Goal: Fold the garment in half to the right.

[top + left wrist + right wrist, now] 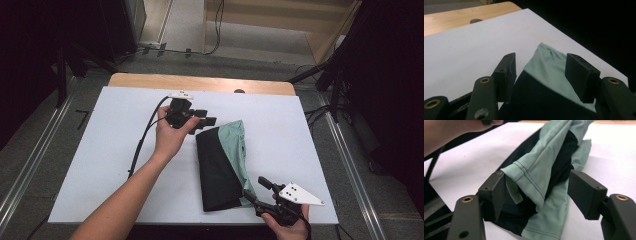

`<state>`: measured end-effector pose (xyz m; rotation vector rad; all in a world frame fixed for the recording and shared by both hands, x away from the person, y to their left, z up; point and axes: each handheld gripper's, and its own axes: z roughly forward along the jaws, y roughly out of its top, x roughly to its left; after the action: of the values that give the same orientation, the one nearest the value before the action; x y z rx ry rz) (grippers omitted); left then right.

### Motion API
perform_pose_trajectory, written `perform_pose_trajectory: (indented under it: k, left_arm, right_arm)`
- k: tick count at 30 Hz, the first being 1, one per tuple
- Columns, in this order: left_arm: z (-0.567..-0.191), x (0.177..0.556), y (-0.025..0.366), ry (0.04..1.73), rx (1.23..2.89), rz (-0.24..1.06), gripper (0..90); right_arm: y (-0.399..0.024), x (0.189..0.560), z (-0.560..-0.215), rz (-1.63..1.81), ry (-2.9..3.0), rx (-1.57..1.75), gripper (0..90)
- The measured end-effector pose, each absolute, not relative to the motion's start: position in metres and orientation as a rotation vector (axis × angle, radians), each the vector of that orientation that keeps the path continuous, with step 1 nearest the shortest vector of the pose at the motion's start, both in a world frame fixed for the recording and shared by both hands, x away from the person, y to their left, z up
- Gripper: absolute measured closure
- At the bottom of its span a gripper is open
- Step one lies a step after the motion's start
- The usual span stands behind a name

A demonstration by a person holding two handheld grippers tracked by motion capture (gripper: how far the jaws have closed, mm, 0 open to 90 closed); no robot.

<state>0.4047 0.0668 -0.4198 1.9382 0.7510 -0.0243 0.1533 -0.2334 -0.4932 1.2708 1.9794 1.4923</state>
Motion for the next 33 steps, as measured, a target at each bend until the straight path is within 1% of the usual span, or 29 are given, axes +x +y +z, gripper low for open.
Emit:
perform_pose_trajectory:
  k: [5,12,19,22,26,27,29,30,32,33]
  left_arm:
    - [-0.420,0.402,0.078,0.747,1.930,0.008,42.1]
    - [-0.422,0.399,0.079,0.721,1.931,0.052,42.0]
    - [-0.426,0.401,0.078,0.737,1.939,0.054,41.9]
    - [-0.429,0.402,0.076,0.741,1.945,0.049,42.0]
    - [-0.433,0.400,0.074,0.740,1.951,0.036,42.0]
    - [-0.434,0.400,0.073,0.740,1.956,0.034,42.0]
    - [-0.435,0.399,0.072,0.738,1.961,0.030,42.0]
    - [-0.435,0.399,0.072,0.736,1.965,0.029,42.0]
    - [-0.435,0.399,0.073,0.732,1.969,0.029,42.0]
    - [-0.436,0.399,0.073,0.733,1.965,0.029,42.0]
  right_arm:
    - [-0.238,0.151,-0.495,1.435,1.981,1.300,29.3]
    - [-0.245,0.147,-0.498,1.385,1.975,1.313,28.5]
    - [-0.256,0.145,-0.494,1.392,1.946,1.307,28.8]
    - [-0.255,0.151,-0.494,1.395,1.954,1.306,30.1]
    - [-0.246,0.175,-0.496,1.380,1.977,1.340,34.2]
    - [-0.245,0.179,-0.497,1.381,1.985,1.350,36.6]
    - [-0.242,0.189,-0.501,1.370,1.997,1.397,48.6]
    - [-0.242,0.191,-0.503,1.389,2.010,1.414,59.0]
    - [-0.241,0.191,-0.505,1.382,2.019,1.417,76.5]
    - [-0.241,0.189,-0.505,1.384,2.027,1.412,82.8]
